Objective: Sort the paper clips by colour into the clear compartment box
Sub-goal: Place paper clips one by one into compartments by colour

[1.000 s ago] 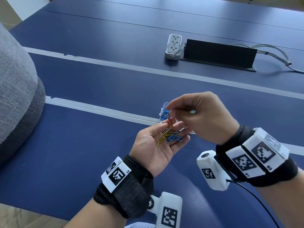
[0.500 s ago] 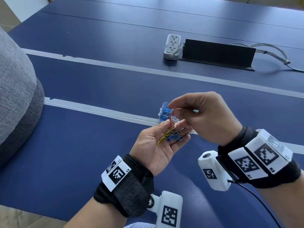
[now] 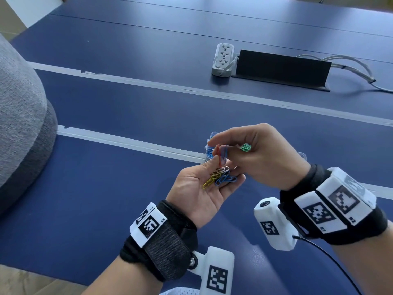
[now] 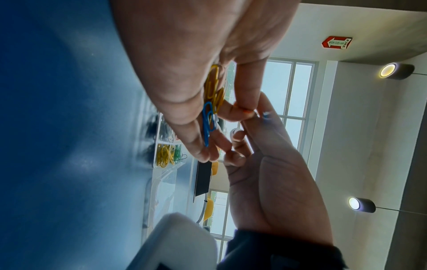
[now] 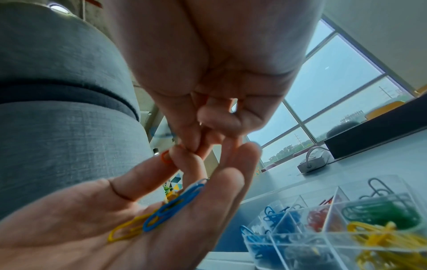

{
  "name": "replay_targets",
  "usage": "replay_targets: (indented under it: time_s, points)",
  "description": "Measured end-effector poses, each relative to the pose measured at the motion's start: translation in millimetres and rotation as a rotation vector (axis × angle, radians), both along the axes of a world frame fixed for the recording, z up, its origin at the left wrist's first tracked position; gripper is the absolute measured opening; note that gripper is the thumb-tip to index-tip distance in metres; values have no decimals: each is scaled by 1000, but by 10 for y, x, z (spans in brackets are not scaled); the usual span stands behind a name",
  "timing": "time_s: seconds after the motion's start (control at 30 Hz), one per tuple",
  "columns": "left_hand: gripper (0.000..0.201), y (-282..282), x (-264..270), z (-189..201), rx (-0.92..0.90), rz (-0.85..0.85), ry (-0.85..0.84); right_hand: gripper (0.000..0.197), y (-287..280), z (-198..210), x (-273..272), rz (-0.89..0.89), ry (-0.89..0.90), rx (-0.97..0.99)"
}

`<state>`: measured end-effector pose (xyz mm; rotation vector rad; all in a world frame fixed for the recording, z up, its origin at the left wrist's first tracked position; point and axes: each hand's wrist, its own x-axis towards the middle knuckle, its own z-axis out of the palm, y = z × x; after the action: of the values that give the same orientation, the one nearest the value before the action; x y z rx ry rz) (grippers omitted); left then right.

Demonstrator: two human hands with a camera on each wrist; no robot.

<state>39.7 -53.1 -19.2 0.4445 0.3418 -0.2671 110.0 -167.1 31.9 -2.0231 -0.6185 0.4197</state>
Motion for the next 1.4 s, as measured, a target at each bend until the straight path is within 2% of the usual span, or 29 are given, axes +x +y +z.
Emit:
replay_targets:
  time_s: [0.27, 0.5, 0.6, 0.7, 0.77, 0.87, 0.97, 1.2, 1.4]
  points:
    - [16, 5, -2, 4, -26, -9, 25, 31, -35, 14, -24, 8, 123, 42]
    - [13, 15, -15, -52, -80, 38, 98, 25, -100, -31, -57, -58, 34, 74]
    - [10, 45, -5, -74, -53, 61, 78, 23, -167, -21, -102, 51, -129, -57]
    - [14, 92, 0, -104, -20, 100, 56, 21, -237, -16, -139, 169, -216, -193]
    - [18, 119, -6, -135, 4, 123, 63, 18, -271, -24, -185, 290, -274, -357]
    - [17, 141, -23, -172, 46, 120, 53, 18, -292, -136, -328, 487, -281, -593]
    - [16, 141, -27, -191, 61, 101, 31, 24, -242, -253, -473, 572, -267, -775]
    - [45, 123, -29, -149, -46, 80, 37, 21, -217, -294, -544, 645, -376, -884]
    - [44, 136, -36, -143, -71, 85, 45, 20, -197, -284, -605, 657, -356, -903]
